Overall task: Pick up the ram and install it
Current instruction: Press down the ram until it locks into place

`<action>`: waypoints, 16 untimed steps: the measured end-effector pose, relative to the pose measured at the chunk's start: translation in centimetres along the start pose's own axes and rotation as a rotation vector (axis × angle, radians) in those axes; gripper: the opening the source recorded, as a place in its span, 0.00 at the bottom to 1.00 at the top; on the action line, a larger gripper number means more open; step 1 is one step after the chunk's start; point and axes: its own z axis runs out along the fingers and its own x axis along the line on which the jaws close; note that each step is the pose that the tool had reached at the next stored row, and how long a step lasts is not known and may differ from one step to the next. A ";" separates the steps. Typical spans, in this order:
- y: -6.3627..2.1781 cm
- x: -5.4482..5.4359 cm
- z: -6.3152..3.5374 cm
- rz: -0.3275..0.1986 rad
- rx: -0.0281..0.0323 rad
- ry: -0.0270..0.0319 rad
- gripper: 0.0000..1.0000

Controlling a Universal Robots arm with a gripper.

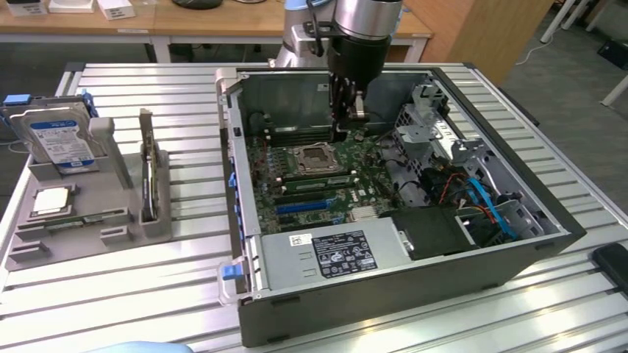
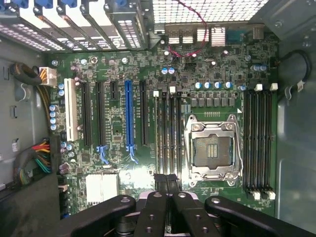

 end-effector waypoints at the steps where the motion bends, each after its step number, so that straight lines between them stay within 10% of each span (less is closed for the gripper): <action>1: 0.00 0.0 0.02 0.018 -0.0007 -0.0001 0.10; 16: 0.00 0.0 0.31 0.323 -0.0133 -0.0017 0.10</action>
